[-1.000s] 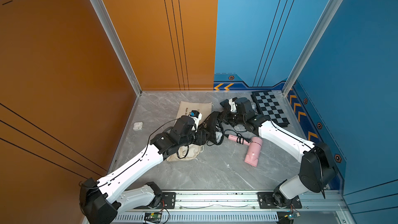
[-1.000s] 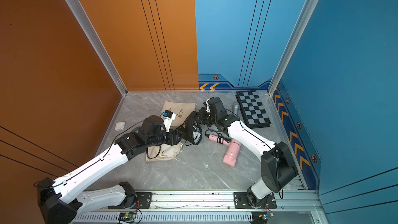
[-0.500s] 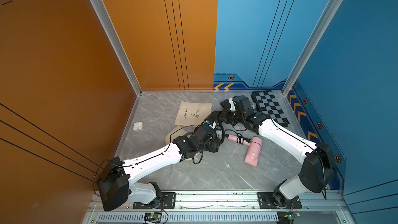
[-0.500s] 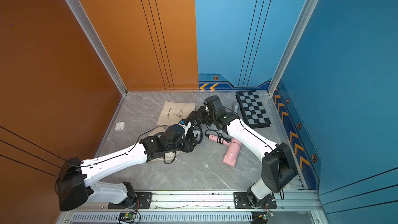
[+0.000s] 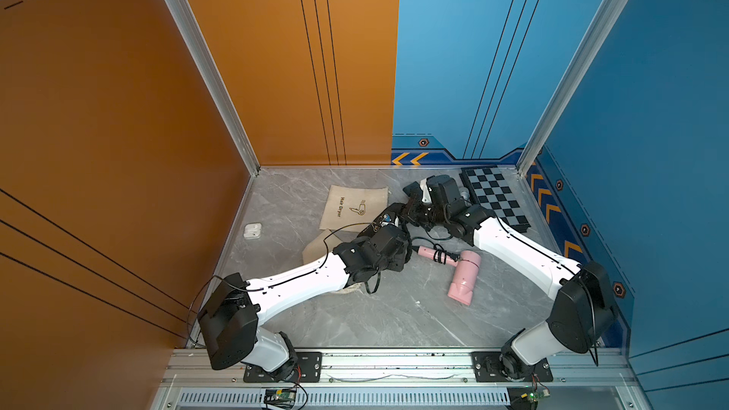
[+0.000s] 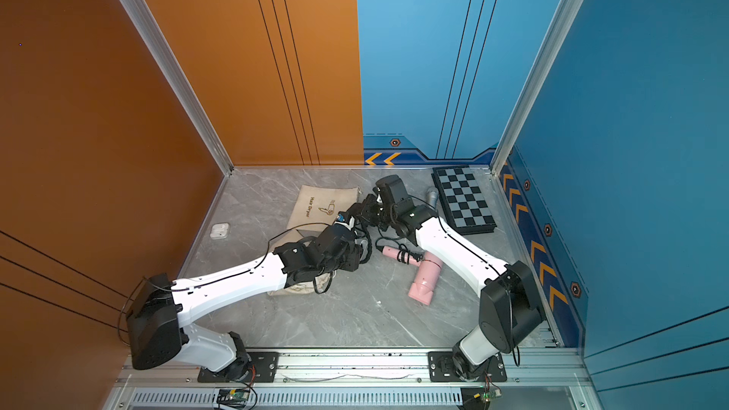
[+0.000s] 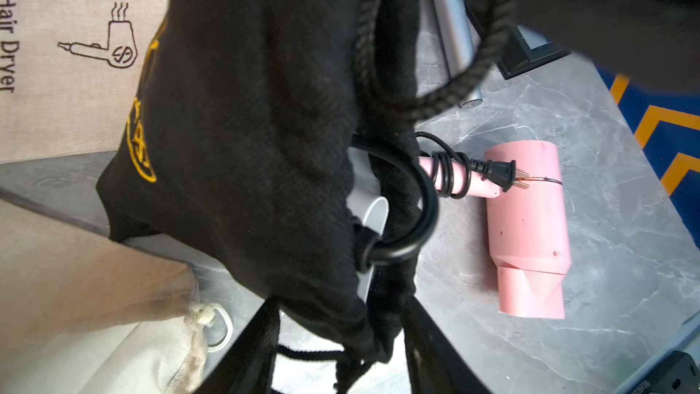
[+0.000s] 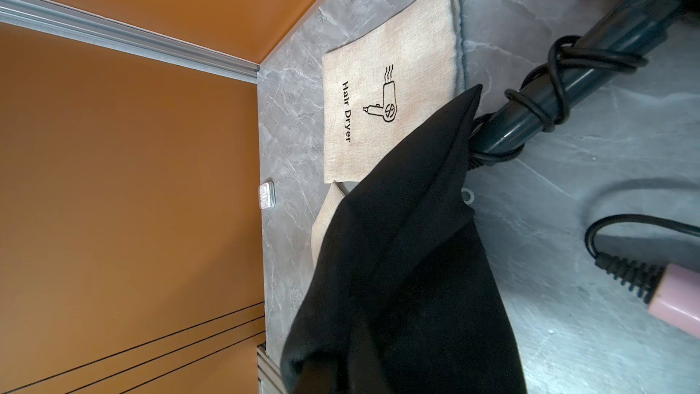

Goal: Pack away hair dryers
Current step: Pick up the drawstring bag from the center of the board.

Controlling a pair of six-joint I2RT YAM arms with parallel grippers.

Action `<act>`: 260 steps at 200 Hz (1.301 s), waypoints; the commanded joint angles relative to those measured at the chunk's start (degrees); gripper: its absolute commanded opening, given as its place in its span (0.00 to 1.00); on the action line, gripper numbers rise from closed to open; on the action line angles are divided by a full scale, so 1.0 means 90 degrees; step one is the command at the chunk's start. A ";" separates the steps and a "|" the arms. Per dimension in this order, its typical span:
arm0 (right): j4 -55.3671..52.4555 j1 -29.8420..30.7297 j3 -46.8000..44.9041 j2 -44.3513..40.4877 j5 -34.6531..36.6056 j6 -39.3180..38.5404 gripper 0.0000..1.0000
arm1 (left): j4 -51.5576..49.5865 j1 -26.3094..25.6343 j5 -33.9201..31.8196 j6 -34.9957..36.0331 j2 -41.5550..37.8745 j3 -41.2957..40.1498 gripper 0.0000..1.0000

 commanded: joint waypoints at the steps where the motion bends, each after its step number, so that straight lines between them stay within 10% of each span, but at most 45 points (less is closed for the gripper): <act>1: -0.0069 0.0014 0.0232 -0.0302 0.0145 -0.0084 0.00 | -0.0232 -0.0070 -0.0264 0.0007 0.0139 0.0112 0.46; 67: -0.0093 0.0013 0.0203 -0.0496 0.0257 -0.0164 0.00 | -0.0269 0.0075 -0.0344 0.0143 0.0057 0.0142 0.00; 147: -0.0537 -0.0102 0.0316 -0.0610 0.0411 -0.0700 0.00 | -0.1090 0.0768 -0.0321 0.0663 -0.1125 0.0684 0.00; 260: -0.1325 -0.0343 0.0920 -0.0556 0.0190 -0.1584 0.00 | -0.1908 0.3508 0.1345 0.1567 -0.0970 0.1992 0.00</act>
